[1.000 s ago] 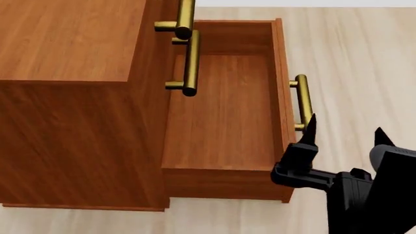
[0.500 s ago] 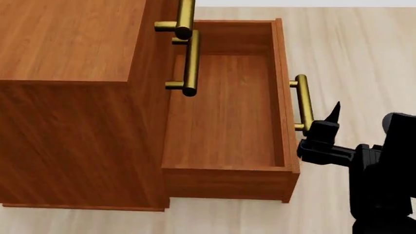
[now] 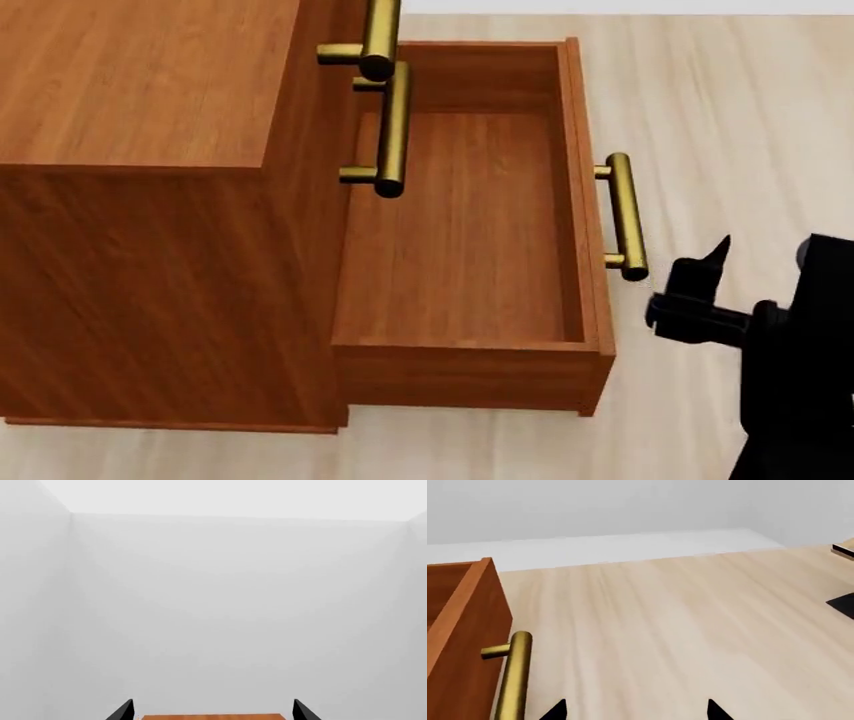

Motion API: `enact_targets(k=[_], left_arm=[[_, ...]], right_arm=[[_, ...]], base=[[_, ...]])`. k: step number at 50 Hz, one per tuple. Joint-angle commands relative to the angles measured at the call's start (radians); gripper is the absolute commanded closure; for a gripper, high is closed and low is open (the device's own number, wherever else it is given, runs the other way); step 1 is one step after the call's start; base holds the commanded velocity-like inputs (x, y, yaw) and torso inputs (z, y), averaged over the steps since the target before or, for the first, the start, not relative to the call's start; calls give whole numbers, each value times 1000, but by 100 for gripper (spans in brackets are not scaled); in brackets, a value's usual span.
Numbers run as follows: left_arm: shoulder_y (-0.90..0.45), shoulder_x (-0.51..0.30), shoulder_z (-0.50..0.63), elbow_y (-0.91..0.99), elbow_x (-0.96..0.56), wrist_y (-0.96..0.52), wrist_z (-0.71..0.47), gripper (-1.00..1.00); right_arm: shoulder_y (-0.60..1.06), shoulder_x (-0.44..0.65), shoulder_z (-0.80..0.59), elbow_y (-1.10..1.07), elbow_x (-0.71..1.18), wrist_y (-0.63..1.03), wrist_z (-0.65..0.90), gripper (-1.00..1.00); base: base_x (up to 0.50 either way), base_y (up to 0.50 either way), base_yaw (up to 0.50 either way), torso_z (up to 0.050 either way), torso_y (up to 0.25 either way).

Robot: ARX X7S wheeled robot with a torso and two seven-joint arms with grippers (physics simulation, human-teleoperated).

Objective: Close the bottom drawer of the cabinet and open the top drawer.

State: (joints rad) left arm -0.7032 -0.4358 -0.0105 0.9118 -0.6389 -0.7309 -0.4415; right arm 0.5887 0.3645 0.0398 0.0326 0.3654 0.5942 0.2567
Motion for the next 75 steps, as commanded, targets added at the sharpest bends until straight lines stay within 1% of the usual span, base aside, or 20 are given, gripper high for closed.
enact_targets(k=[1,16,43,52,58,65,70,75], left_arm=[[-1,-6,9,-8,-2,13,-6,-100],[-6,-15,9,-10,-12,16,-14,-100],[-11,-26,10,-6,-29,16,-29,-100],[-16,-28,15,-11,-30,19,-32,-100],[-19,-30,16,-12,-34,20,-34,-100],[-22,-33,15,-9,-40,18,-39,-100],[-24,-35,19,-10,-40,19,-40,-100],[-27,-36,20,-8,-45,17,-44,-100]], right_arm=[[31,-6,-17,150,-32,-66,-15,-100],[111,-34,-64,370,-78,-148,-39,-100],[208,-75,-141,675,-149,-251,-63,-100],[220,-83,-159,705,-158,-261,-74,-100],[220,-89,-178,678,-158,-242,-93,-100],[231,-110,-213,688,-165,-258,-134,-100],[221,-122,-231,642,-164,-235,-142,-100],[232,-143,-254,675,-173,-258,-159,-100]], base=[[0,0,0,0,0],[0,0,0,0,0],[0,0,0,0,0],[0,0,0,0,0],[0,0,0,0,0],[0,0,0,0,0],[0,0,0,0,0],[0,0,0,0,0]])
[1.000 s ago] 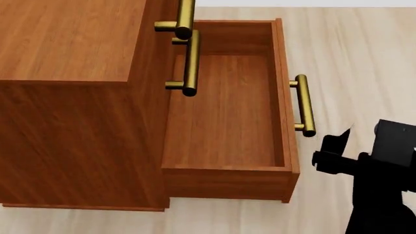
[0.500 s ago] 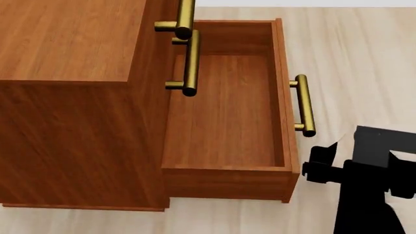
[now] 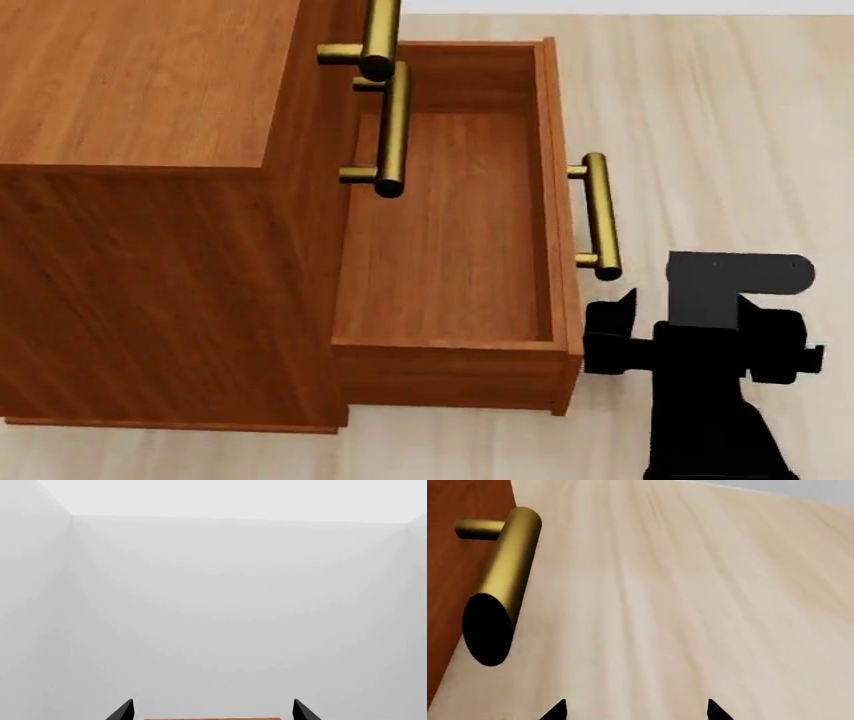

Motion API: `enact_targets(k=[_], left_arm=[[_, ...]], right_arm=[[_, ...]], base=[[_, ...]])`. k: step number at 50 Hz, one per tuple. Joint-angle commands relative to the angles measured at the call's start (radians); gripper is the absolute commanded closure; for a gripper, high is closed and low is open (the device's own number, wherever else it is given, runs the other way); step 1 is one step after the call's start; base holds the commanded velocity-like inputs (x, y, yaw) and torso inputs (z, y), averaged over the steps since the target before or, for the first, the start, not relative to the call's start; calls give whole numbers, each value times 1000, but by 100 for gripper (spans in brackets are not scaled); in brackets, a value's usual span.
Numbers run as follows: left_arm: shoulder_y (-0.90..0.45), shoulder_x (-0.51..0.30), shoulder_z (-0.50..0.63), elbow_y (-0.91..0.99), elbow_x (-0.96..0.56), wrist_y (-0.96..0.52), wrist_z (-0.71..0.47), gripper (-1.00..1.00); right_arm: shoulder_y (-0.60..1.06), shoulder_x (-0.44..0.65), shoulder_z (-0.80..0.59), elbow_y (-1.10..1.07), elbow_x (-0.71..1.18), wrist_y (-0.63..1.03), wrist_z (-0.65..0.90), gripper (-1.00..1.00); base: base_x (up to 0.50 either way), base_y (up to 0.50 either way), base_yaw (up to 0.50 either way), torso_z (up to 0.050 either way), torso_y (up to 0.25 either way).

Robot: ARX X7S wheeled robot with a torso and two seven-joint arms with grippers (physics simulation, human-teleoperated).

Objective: Close the bottom drawer of the cabinet and open the top drawer.

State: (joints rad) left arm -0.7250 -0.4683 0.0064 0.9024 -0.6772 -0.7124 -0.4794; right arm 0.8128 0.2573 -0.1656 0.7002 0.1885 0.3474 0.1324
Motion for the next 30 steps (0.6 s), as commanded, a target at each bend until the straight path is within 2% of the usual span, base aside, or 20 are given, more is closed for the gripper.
enact_targets(k=[1,16,30], left_arm=[[-7,-4,4,1,-7,-2,-6,-100],[-12,-8,14,-1,-8,3,-10,-100],[-9,-16,10,1,-16,5,-16,-100]], right_arm=[[10,-40,-53,10,3,-14,-38,-100],[61,-127,-117,99,-12,-72,-87,-100],[75,-186,-170,87,-9,-65,-127,-100]], base=[[0,0,0,0,0],[0,0,1,0,0],[0,0,1,0,0]])
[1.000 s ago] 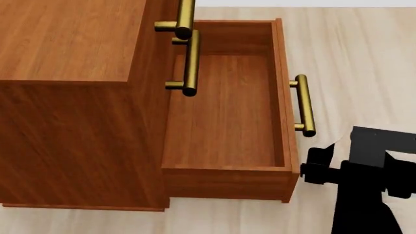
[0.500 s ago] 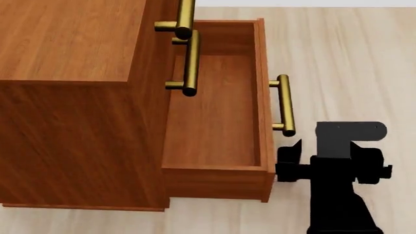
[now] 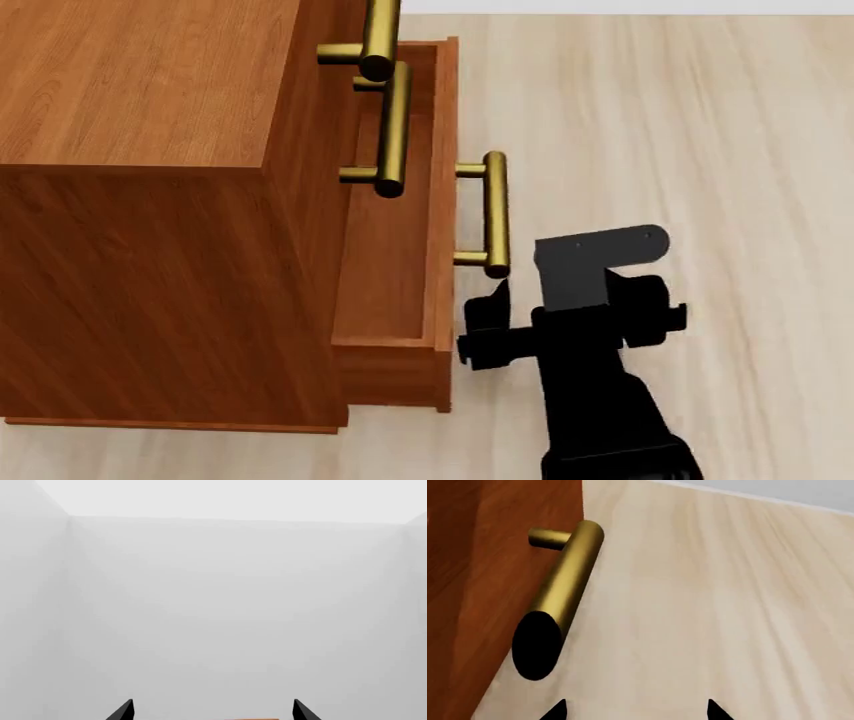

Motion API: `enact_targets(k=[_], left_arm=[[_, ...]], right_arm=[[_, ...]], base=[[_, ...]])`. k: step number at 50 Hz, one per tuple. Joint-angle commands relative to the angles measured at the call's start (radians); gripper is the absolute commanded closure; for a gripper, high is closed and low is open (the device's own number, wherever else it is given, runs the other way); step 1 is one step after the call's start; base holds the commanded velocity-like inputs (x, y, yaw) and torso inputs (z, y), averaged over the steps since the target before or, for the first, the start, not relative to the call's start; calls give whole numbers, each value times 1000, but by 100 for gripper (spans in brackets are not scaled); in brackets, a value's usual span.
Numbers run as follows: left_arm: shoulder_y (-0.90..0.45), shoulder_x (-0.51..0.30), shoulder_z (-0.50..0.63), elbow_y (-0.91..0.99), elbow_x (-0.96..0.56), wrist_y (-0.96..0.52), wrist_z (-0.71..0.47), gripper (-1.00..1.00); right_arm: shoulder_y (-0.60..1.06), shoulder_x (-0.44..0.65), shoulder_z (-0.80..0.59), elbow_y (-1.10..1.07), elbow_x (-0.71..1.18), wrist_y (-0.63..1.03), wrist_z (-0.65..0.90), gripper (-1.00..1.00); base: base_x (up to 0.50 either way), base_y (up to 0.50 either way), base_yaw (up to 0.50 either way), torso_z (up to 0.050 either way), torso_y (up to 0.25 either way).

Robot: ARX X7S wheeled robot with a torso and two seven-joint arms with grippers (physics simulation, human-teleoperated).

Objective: Close the bottom drawer of the cabinet and open the top drawer.

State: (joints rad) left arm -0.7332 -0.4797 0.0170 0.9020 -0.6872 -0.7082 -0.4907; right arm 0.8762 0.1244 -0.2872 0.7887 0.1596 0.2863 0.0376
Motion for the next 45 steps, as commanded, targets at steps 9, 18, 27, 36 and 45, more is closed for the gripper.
enact_targets(k=[9,18,27,36,45], left_arm=[[-4,-9,2,4,-12,0,-10,-100],[-12,-13,1,8,-23,-4,-17,-100],[-13,-17,2,7,-26,-2,-21,-100],[-14,-21,0,9,-32,0,-24,-100],[-21,-27,1,12,-41,-5,-31,-100]], right_arm=[[9,-82,-83,-12,39,-7,-74,-100],[-15,-82,-127,-106,66,36,-124,-100],[-39,-88,-161,-167,97,60,-150,-100],[-48,-85,-188,-220,133,74,-179,-100],[-55,-82,-199,-253,174,87,-193,-100]], base=[[0,0,1,0,0],[0,0,1,0,0],[0,0,1,0,0],[-1,0,2,0,0],[-3,2,3,0,0]])
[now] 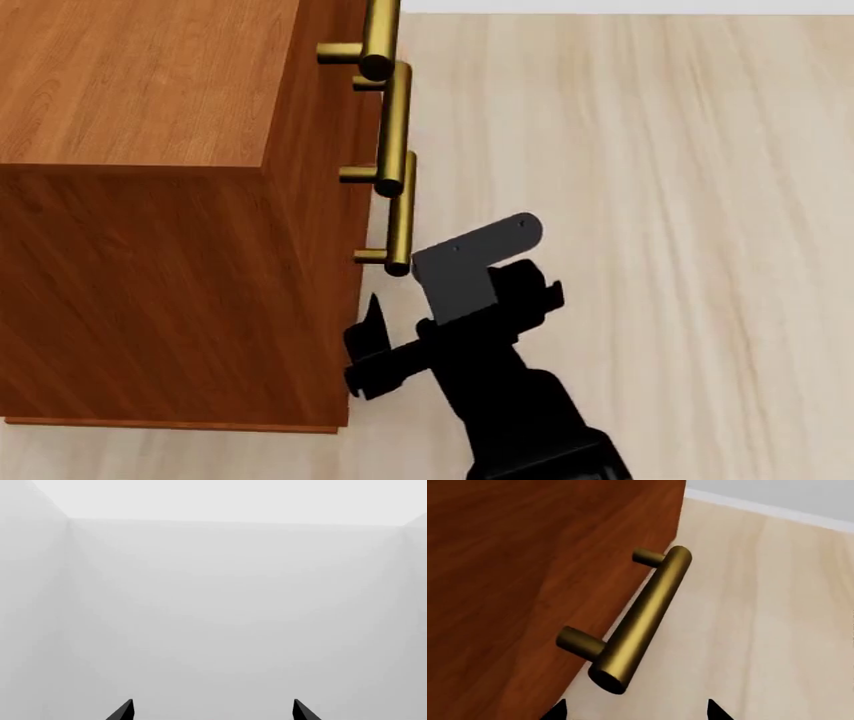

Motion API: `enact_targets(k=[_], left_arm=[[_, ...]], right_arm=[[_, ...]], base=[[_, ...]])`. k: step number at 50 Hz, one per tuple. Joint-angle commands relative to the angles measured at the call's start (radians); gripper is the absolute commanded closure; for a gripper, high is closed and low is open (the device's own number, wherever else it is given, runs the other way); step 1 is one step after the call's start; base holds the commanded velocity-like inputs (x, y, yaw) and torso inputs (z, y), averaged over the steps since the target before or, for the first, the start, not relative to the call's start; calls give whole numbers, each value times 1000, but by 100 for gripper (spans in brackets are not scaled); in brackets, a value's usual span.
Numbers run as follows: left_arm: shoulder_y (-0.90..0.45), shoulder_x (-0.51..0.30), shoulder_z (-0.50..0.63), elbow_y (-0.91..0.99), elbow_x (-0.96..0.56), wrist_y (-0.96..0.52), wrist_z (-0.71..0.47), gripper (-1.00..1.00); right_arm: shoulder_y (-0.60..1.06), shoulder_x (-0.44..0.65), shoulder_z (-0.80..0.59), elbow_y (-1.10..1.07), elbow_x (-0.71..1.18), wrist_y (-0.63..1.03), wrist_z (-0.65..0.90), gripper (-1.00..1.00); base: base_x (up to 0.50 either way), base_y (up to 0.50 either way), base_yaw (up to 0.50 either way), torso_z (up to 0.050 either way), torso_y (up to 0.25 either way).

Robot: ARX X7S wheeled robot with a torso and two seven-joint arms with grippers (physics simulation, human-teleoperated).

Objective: Close the bottom drawer of the cabinet and open the top drawer.

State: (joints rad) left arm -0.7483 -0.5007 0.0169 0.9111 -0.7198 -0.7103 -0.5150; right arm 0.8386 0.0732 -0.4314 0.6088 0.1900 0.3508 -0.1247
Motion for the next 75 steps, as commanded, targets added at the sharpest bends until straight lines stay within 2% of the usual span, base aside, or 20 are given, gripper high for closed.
enact_targets(k=[1,7,22,34,43,58,63,71,75], left_arm=[[-6,-6,0,4,-10,-3,-8,-100],[-16,-3,13,1,-7,-4,-11,-100],[-20,11,43,-10,5,10,-12,-100],[-18,9,44,-5,-3,14,-19,-100],[-19,7,48,-2,-7,14,-24,-100],[-33,1,50,-1,-18,10,-32,-100],[-35,-2,49,4,-25,6,-38,-100],[-53,-1,58,9,-33,-5,-49,-100],[-53,-3,58,10,-36,-4,-51,-100]], right_arm=[[-19,-29,-57,-76,144,23,-29,-100],[-72,19,-45,-155,162,45,0,-100],[-274,185,67,-511,246,192,140,-100],[-368,237,243,-782,387,280,265,-100],[-349,221,384,-934,557,368,351,-100],[-261,153,542,-1007,784,454,497,-100],[-238,134,583,-1055,852,482,579,-100],[-176,63,656,-1079,1090,527,727,-100],[-162,43,674,-1082,1147,519,774,-100]], base=[[0,3,0,0,0],[-2,1,4,0,0],[0,0,0,0,0],[0,0,0,0,0],[0,0,0,0,0],[0,0,0,0,0],[0,0,0,0,0],[0,0,0,0,0],[0,0,0,0,0]])
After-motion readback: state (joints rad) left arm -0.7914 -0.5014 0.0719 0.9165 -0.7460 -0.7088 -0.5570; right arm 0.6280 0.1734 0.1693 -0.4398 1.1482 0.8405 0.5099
